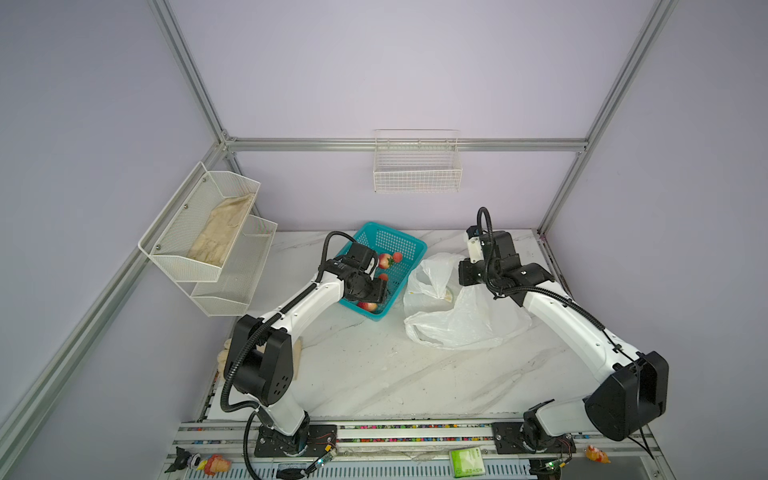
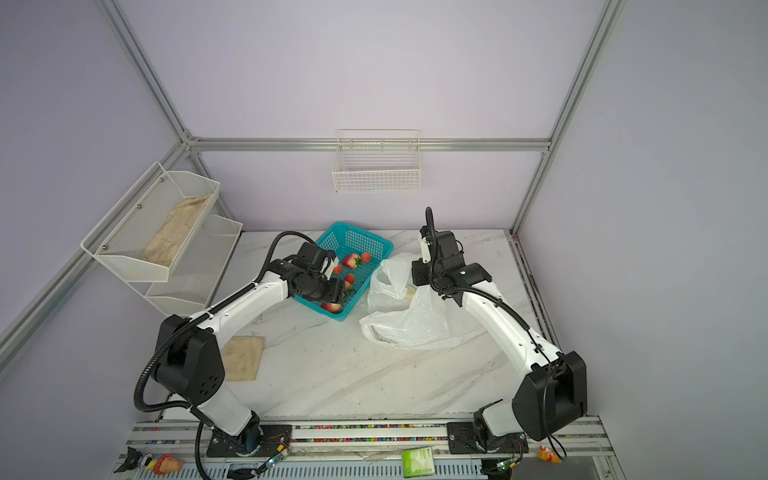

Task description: Place the fake fruits into the plastic bag and tie a complex knot

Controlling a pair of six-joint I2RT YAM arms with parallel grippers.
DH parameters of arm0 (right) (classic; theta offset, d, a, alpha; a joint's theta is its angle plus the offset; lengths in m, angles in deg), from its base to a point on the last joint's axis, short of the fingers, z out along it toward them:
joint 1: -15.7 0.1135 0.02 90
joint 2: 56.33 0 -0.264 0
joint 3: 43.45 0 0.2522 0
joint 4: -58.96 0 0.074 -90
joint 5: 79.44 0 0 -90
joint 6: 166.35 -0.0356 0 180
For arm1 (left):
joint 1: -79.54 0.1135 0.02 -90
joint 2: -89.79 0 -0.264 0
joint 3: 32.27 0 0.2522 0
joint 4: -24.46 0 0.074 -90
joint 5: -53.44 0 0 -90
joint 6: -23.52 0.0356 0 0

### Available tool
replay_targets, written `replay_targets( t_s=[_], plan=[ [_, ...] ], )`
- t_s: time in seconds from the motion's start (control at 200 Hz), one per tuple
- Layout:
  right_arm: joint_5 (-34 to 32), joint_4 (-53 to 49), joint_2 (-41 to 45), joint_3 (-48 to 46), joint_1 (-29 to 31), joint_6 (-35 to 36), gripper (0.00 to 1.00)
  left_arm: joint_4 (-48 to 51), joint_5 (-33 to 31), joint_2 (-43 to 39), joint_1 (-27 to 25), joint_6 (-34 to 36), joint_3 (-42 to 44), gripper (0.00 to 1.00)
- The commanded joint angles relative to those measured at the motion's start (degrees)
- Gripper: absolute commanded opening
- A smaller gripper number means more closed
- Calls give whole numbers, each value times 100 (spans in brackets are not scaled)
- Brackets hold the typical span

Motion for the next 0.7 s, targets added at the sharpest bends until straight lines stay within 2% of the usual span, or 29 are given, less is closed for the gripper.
replay_targets(
  t_s=[0.0,0.225,0.47,0.695],
  plan=[
    [-92,202,175,-134,-7,-38,0,-258,-824,292,175,347,-727,76],
    [5,266,115,-147,-6,9,0,792,-117,1372,500,1108,-1797,85],
    [53,338,25,-186,-5,58,0,1256,535,1807,501,1681,-2074,93],
    [121,343,-105,-129,-2,24,0,1483,259,2076,492,1801,-2074,95]
  ],
)
